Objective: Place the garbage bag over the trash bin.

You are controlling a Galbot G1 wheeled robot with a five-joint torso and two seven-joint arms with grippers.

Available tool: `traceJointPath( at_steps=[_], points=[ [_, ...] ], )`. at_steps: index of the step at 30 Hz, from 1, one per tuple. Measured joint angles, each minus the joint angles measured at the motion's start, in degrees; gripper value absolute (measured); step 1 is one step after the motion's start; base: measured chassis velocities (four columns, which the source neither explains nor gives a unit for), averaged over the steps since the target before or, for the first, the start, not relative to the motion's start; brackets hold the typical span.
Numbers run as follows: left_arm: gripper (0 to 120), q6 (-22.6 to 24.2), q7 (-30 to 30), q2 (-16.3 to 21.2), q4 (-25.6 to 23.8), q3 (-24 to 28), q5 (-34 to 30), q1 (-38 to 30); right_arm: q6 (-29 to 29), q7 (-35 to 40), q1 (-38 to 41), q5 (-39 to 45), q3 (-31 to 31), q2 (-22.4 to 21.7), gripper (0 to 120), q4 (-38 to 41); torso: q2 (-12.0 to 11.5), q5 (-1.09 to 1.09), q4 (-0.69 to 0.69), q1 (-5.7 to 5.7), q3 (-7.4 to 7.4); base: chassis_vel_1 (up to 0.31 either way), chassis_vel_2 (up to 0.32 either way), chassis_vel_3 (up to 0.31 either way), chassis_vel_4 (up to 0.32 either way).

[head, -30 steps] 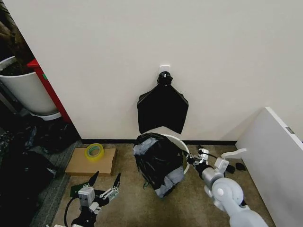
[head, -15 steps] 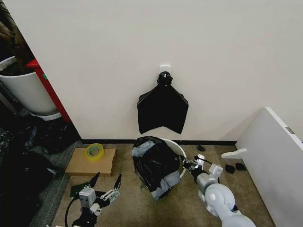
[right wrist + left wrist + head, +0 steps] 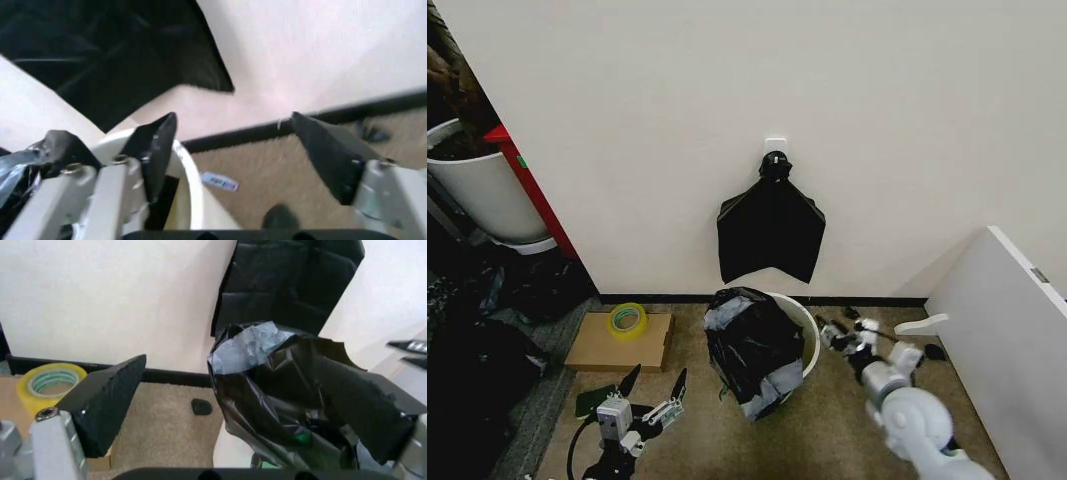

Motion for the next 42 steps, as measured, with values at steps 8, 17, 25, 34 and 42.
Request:
traceJointPath(
  at_steps=[8,17,25,34,42],
  points=[
    [99,0.6,-0.2,-0.2,0.4,2.6,1.7,-0.7,1.4,-17.4,-3.6,-7.3,-1.8,-7.2,95,4.0,0.0,-0.02,-0.01,0.00,0.00,0.000,0.000,0.000,0.000],
    [99,1.5,-0.1,0.3,0.9,3.7,2.6,-0.6,1.8,-22.0,5.2,-12.4,-12.7,-9.8,95,-0.6,0.0,-0.01,0.00,0.00,0.00,0.000,0.000,0.000,0.000],
    [99,1.8,-0.1,0.2,1.1,4.2,2.6,-0.8,2.5,-22.2,11.2,-13.0,-16.0,-10.8,68,-6.9,0.0,-0.02,0.00,0.00,0.00,0.000,0.000,0.000,0.000],
    [99,2.3,0.0,0.3,1.4,4.6,3.0,-1.3,1.2,-21.4,14.5,-13.5,-18.3,-10.7,36,-10.1,0.0,-0.01,0.00,0.00,0.00,0.000,0.000,0.000,0.000],
    [99,3.1,0.0,0.7,1.3,4.9,3.1,-1.5,0.2,-20.4,16.0,-13.7,-19.5,-10.8,3,-11.0,0.0,-0.01,0.01,0.00,0.00,0.000,0.000,0.000,0.000]
  ],
)
